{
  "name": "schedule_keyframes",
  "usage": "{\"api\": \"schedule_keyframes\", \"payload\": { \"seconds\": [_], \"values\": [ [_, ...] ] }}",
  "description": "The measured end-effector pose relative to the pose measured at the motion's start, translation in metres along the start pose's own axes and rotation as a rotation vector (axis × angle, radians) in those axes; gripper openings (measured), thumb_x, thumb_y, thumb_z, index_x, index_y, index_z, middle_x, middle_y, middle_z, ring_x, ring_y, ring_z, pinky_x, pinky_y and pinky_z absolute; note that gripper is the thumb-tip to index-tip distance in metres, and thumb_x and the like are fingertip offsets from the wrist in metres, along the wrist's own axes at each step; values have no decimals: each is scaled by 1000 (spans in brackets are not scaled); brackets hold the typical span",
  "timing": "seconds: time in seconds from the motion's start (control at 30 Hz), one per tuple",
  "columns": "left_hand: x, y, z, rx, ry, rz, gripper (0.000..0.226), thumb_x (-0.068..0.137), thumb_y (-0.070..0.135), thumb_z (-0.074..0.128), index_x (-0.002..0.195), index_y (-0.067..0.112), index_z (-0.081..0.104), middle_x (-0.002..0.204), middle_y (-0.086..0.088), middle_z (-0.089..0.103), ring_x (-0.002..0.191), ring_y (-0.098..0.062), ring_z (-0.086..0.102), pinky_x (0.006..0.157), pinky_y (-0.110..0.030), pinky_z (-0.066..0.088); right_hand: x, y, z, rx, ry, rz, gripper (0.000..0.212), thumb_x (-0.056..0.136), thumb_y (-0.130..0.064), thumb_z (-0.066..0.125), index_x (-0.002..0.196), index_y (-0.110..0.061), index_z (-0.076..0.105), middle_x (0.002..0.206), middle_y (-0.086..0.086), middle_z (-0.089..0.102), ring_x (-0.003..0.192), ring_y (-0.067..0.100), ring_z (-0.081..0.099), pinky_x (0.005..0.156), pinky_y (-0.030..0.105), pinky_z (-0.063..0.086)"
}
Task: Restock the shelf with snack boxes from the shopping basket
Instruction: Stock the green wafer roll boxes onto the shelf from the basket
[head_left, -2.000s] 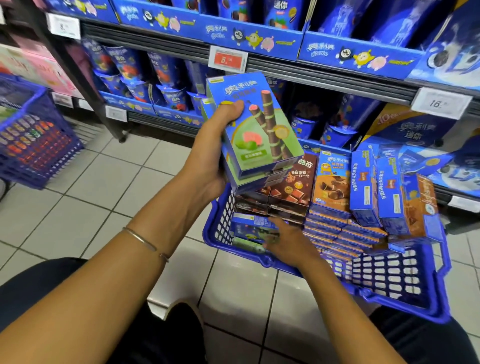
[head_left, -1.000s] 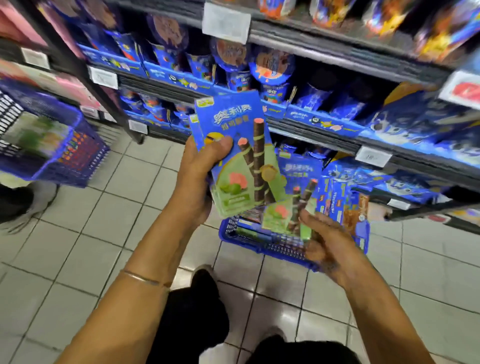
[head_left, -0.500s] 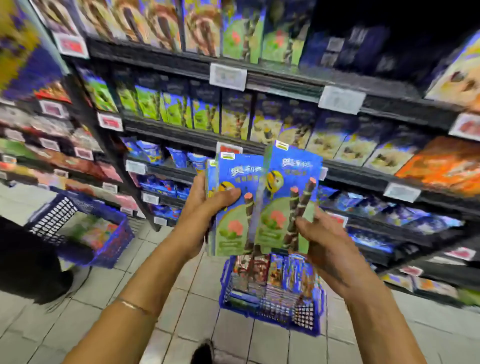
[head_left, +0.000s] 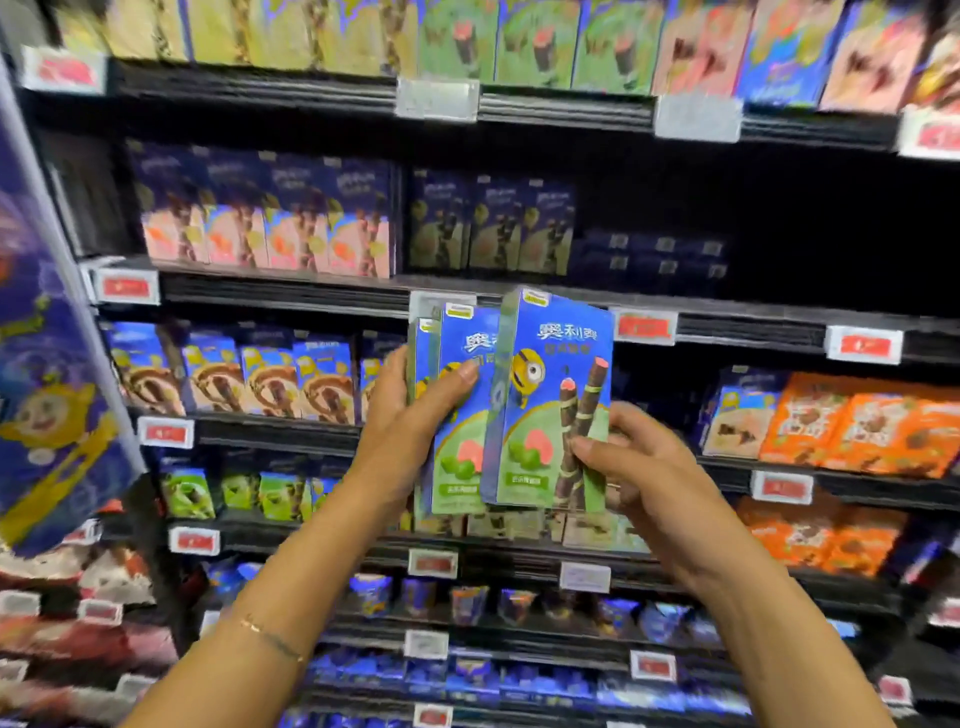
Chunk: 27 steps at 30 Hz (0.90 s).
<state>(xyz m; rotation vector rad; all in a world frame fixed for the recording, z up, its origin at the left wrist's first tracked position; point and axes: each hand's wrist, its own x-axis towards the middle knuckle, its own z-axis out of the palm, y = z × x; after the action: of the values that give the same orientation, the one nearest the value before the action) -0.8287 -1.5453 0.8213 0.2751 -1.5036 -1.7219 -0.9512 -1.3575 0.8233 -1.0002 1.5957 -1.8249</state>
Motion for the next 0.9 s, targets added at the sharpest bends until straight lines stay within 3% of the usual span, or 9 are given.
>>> {"api": "schedule_keyframes", "payload": {
  "seconds": [0.13, 0.3, 0.37, 0.47, 0.57, 0.63, 0.73, 0.83, 0.9],
  "values": [
    [38, 26, 15, 34, -12, 56, 81, 63, 51, 81, 129, 8, 60, 123, -12, 76, 104, -29, 76, 85, -43, 61, 34, -33, -8, -41, 23, -52, 43, 76, -29, 75, 114, -11, 65, 99, 6, 78, 85, 19, 73, 69, 29, 54],
    [76, 40, 18, -3, 57, 67, 68, 80, 38, 72, 137, 2, 58, 128, -21, 73, 105, -36, 74, 87, -50, 62, 83, -54, -28, -38, -15, -84, 45, 79, -24, 77, 119, -8, 63, 104, 10, 77, 91, 27, 76, 76, 38, 60],
    [91, 45, 12, -16, 102, 85, 70, 81, 39, 70, 140, 2, 58, 128, -21, 73, 107, -38, 73, 89, -50, 62, 108, -60, -39, -1, -4, -87, 34, 86, -17, 76, 116, -6, 63, 106, 13, 77, 89, 28, 76, 65, 30, 59],
    [111, 53, 4, -69, 172, 80, 74, 84, 38, 71, 146, 1, 53, 137, -27, 66, 116, -46, 66, 100, -60, 54, 150, -66, -53, -73, 42, -61, 23, 91, -13, 72, 111, -6, 63, 105, 13, 76, 73, 17, 75, 49, 19, 51],
    [128, 57, -2, -129, 228, 91, 69, 94, 33, 70, 150, -1, 47, 145, -30, 59, 125, -50, 61, 106, -64, 48, 194, -71, -61, -308, 90, -70, 27, 88, -22, 78, 109, -13, 63, 90, 3, 73, 55, 2, 66, 44, 16, 45],
    [137, 59, -6, -165, 255, 94, 79, 85, 37, 70, 151, 0, 46, 145, -28, 59, 123, -47, 62, 108, -66, 46, 222, -77, -59, -303, 116, -104, 27, 86, -20, 80, 106, -15, 63, 86, 1, 74, 55, 3, 67, 46, 18, 48],
    [155, 63, -14, -154, 227, 99, 75, 83, 42, 65, 145, 1, 54, 141, -29, 62, 120, -49, 64, 105, -68, 47, 265, -84, -50, -301, 173, -134, 32, 83, -16, 81, 107, -13, 60, 92, 7, 78, 78, 22, 77, 63, 34, 63],
    [173, 64, -16, -106, 181, 101, 79, 82, 44, 65, 145, 0, 53, 141, -30, 62, 125, -54, 61, 106, -70, 48, 304, -77, -39, -494, 254, -116, 35, 80, -18, 84, 104, -5, 62, 102, 15, 73, 92, 31, 73, 79, 50, 63],
    [186, 63, -19, -98, 156, 97, 79, 81, 43, 65, 144, -3, 53, 138, -31, 63, 119, -52, 64, 102, -64, 53, 327, -69, -32, -680, 318, -94, 26, 82, -20, 80, 90, -2, 64, 97, 19, 70, 89, 33, 70, 78, 47, 62]
  ]
}}
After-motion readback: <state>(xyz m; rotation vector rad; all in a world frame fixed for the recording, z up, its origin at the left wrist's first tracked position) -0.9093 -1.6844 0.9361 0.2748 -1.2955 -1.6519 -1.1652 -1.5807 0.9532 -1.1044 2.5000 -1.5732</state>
